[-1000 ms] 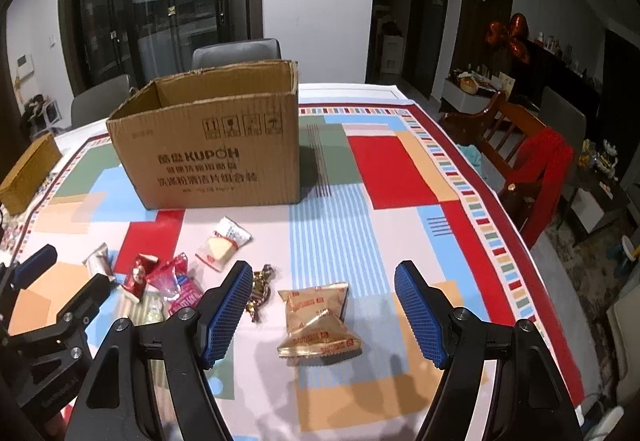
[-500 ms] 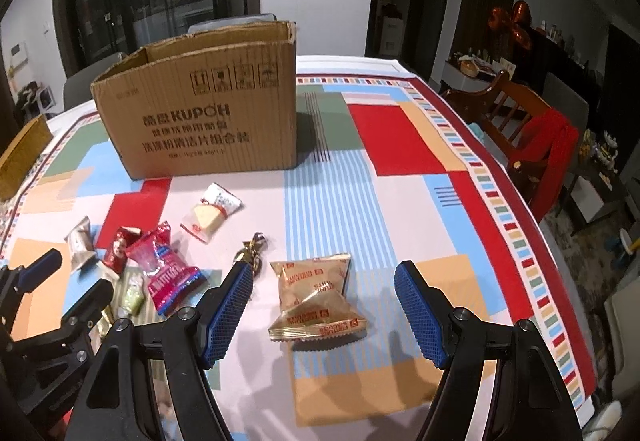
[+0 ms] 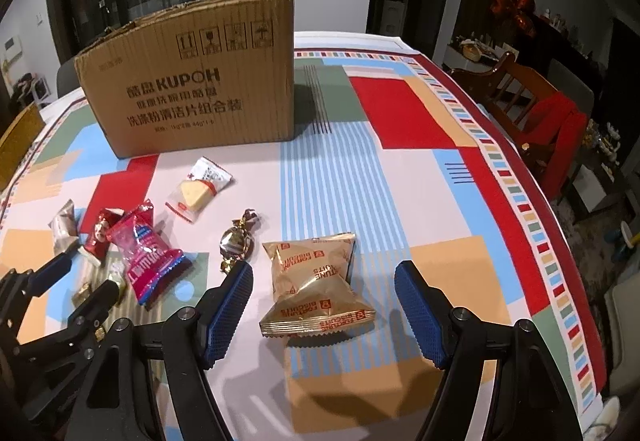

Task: Organize snacks
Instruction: 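Grasp the FORTUNE BISCUITS bag with the right tool while the left tool grasps the gold candy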

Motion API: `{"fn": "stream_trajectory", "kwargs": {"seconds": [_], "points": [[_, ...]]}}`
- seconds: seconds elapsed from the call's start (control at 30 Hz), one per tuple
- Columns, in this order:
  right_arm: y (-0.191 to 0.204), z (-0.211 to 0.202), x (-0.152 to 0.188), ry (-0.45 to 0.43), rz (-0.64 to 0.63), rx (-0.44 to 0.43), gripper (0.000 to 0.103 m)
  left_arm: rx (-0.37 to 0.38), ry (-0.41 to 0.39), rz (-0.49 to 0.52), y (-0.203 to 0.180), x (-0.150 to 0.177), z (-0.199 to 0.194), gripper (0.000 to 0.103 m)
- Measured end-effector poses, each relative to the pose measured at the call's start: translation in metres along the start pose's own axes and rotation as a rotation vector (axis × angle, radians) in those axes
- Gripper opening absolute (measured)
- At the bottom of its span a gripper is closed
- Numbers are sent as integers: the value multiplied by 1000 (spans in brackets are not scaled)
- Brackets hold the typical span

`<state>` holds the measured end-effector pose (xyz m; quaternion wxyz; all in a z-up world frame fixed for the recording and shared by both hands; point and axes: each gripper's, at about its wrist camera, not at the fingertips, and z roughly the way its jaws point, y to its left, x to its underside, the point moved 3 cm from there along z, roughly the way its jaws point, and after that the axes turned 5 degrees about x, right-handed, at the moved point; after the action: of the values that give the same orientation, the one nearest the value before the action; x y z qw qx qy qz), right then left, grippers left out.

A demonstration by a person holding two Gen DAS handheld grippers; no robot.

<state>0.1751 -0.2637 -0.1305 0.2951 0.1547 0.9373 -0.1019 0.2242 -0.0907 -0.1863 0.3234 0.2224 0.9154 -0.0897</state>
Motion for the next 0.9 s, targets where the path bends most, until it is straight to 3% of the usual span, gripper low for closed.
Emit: {"fn": "stream_trajectory", "kwargs": {"seconds": [0.23,0.63,0.9], "points": [[0,12,3,29,0,1,74,8,28,7,-1,5,13,53],[4,30,8,78,0,-6,74,15,35,-2,0,6,23,50],[4,38,10,103,14,-22,74,43,35,9,-4,3,23,25]]}}
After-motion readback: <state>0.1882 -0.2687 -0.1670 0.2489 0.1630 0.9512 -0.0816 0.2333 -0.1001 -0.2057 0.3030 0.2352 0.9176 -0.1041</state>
